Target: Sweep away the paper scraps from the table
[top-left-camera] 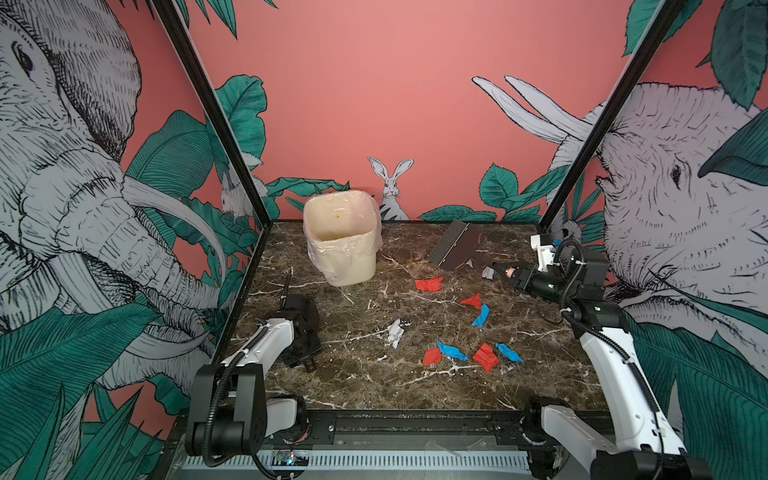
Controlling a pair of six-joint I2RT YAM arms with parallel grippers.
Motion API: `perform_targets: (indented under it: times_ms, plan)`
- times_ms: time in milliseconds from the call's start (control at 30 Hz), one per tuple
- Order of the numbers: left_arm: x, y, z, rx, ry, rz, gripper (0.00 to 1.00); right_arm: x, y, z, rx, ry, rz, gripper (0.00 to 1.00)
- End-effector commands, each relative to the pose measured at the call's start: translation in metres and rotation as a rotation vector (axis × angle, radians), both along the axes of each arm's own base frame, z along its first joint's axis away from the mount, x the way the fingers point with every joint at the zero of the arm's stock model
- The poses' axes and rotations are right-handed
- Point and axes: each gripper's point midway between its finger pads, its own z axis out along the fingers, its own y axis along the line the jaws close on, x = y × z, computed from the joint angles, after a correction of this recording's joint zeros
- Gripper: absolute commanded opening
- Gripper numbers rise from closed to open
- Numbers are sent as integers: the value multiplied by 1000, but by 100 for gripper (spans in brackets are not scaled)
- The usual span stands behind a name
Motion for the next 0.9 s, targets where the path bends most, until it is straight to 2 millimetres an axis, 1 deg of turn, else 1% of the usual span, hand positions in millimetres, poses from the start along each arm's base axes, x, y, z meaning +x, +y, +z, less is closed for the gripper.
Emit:
perform_targets:
  times_ms: [0,133,333,433,867]
  plan:
    - [10,1,2,-1,-26,2,49,1,2,26,-4,-114,25,0]
    - [9,1,-1,-1,-28,5,48,2,2,27,-2,-115,26,0]
    - [0,0,-13,-15,8,15,46,4,2,28,3,-114,25,0]
    - [-1,-2,-15,-25,12,16,45,3,2,28,5,-113,26,0]
    - [-4,-4,-18,-37,8,32,26,3,2,30,8,-117,24,0]
